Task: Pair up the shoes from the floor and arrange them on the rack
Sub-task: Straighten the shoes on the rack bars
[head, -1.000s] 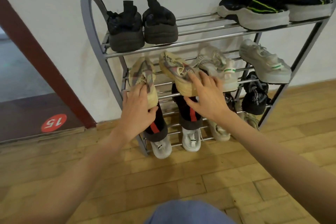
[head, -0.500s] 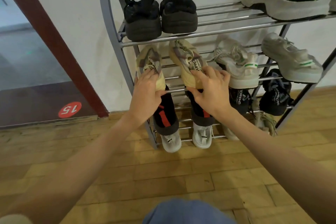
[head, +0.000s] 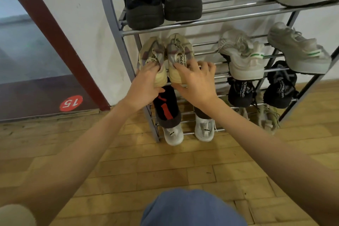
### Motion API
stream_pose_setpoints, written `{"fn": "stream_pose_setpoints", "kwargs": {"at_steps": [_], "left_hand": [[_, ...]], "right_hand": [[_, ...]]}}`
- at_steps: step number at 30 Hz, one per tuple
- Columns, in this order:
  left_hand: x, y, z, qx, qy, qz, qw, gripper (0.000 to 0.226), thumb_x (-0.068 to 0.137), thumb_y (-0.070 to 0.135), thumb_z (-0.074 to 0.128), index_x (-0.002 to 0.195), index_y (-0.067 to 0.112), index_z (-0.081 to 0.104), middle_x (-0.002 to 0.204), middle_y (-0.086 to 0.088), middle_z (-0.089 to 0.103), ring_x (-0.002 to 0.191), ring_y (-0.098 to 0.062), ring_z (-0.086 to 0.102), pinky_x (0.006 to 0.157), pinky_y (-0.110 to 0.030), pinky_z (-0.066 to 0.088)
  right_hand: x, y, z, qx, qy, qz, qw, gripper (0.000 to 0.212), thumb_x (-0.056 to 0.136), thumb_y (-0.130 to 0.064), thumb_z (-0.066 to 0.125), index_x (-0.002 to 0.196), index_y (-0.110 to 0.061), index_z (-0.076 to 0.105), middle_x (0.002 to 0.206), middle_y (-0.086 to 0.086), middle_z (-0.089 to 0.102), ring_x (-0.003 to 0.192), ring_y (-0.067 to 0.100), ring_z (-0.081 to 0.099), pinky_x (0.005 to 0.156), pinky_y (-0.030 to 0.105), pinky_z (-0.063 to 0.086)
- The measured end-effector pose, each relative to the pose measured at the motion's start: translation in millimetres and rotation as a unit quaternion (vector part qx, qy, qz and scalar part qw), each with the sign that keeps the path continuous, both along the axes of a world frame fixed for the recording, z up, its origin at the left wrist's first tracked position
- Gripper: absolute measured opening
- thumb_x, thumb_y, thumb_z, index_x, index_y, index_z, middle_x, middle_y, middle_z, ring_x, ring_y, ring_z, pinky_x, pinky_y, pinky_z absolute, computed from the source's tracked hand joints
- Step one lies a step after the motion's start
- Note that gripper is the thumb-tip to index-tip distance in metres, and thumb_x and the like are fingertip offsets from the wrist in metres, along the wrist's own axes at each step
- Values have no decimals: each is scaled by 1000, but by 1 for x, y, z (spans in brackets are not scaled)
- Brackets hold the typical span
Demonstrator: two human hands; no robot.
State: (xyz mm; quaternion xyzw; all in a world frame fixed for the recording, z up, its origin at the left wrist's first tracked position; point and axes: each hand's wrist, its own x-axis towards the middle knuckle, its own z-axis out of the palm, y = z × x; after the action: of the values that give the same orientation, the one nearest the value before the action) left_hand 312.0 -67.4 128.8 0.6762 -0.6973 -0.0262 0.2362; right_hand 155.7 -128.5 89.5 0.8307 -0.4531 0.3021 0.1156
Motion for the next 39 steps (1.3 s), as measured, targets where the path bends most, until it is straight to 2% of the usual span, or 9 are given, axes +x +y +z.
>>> {"fn": "stream_pose_setpoints", "kwargs": {"at_steps": [3, 6, 11, 15, 20, 24, 29, 36, 39], "left_hand": [[-10, 5, 10, 13, 21, -5, 1000, 79, 72, -7, 64, 144, 5, 34, 151, -10, 34, 142, -26, 27, 113, -28, 17], [-28, 10, 13, -56, 21, -23, 998, 84, 70, 1, 60, 147, 12, 30, 154, -8, 30, 144, -24, 23, 118, -50, 15], [-83, -6, 6, -65, 25, -112, 991, 67, 82, 8, 59, 144, 16, 37, 150, -4, 36, 140, -19, 30, 115, -30, 21], [-135, -34, 10, -69, 4, -168, 983, 68, 87, 29, 64, 146, 16, 35, 151, -3, 37, 138, -18, 33, 108, -21, 20], [-177, -71, 17, -15, 12, -171, 985, 84, 76, 50, 71, 146, 19, 35, 148, -4, 40, 134, -22, 40, 108, -40, 36], [-183, -83, 13, 14, 10, -152, 988, 51, 77, 42, 74, 118, 13, 62, 114, -4, 65, 100, -19, 60, 86, -36, 49], [-187, -85, 10, 7, 2, -145, 989, 39, 77, 35, 76, 106, 9, 68, 92, 0, 64, 86, -17, 58, 74, -30, 44], [-191, -84, 2, -15, 117, -104, 988, 45, 73, 27, 80, 115, 13, 69, 106, 1, 71, 97, -14, 63, 86, -32, 48], [-200, -81, -4, -58, 145, -102, 983, 39, 73, 25, 80, 109, 13, 72, 98, 0, 74, 85, -11, 64, 72, -20, 43]], "right_hand": [[-24, 1, 11, 2, -27, 55, 998, 64, 85, -52, 56, 140, -21, 47, 128, 10, 57, 111, 35, 57, 97, 47, 32], [-62, -1, 23, -133, -135, 56, 980, 44, 90, -34, 57, 127, -11, 59, 123, 12, 60, 111, 26, 57, 99, 42, 32], [-156, -20, 11, -284, -208, -56, 934, 21, 82, -10, 60, 103, -10, 57, 98, 22, 61, 97, 26, 46, 86, 39, 32], [-219, -29, -5, -153, -224, -209, 940, 44, 81, -22, 59, 122, -11, 52, 121, 23, 51, 115, 33, 43, 95, 43, 31], [-257, -42, -16, 41, -190, -226, 955, 67, 87, -52, 58, 145, -28, 35, 138, 22, 39, 123, 41, 41, 100, 51, 37], [-269, -50, -11, 33, -209, -180, 960, 51, 89, -37, 63, 134, -21, 46, 133, 21, 45, 117, 40, 44, 99, 46, 36], [-282, -65, -9, 29, -248, -166, 954, 43, 85, -23, 66, 124, -12, 51, 131, 16, 50, 117, 38, 46, 98, 46, 37], [-292, -69, -11, 34, -245, -150, 957, 43, 86, -24, 68, 122, -9, 52, 126, 12, 55, 112, 34, 50, 89, 39, 40], [-296, -68, -9, 35, -251, -139, 957, 42, 85, -22, 69, 121, -7, 52, 124, 12, 56, 110, 33, 51, 85, 33, 37]]}}
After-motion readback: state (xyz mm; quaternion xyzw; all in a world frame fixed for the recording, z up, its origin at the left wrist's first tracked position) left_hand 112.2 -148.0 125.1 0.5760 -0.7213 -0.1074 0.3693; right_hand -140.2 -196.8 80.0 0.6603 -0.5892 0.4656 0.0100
